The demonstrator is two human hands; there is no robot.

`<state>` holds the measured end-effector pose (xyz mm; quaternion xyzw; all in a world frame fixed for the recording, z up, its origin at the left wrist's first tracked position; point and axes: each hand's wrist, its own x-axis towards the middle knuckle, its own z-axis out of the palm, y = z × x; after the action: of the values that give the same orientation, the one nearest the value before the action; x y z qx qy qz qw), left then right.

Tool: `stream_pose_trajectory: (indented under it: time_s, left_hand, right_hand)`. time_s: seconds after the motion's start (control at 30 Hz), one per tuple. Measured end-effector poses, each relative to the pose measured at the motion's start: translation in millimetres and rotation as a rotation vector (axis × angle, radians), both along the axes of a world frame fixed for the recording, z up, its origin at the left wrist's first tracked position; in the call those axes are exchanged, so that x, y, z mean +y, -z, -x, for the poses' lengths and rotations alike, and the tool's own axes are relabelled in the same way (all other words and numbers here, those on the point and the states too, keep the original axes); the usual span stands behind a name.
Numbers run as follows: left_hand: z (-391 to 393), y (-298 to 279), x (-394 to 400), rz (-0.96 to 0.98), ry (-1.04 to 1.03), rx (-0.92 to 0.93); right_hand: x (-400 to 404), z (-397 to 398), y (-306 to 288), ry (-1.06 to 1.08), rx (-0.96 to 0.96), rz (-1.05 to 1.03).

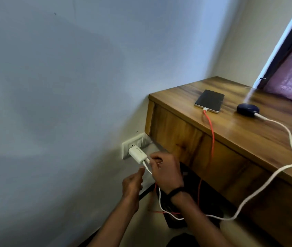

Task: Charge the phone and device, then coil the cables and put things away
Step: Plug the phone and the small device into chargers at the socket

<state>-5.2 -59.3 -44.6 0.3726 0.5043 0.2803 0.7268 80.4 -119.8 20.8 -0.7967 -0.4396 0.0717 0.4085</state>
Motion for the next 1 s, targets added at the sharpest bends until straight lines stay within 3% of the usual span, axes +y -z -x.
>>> stream_pose_trajectory:
  time_s: [0.13,0.43,0.67,0.83,1.0]
  left_hand:
    - [-8,9,8,-0.07,-0.012,-0.037]
    - [-22,14,14,-0.092,-0.056,-0.136]
    - [-35,19,15,-0.076,-0.158,-0.031]
    - [-44,14,17,-0.004,-0.239,-0.099]
    - [-35,13,18,-0.054,-0.178,-0.119]
  right_hand:
    - [18,-21,60,0.176,0.088,0.019]
    - [32,-41,78,0.043,0.361,-0.084]
    - [36,-44,78,0.014,0.3,-0.103]
    - [39,-48,72,-0.021,0.176,-0.082]
    - [39,-49,78,-0.022,0.175,-0.089]
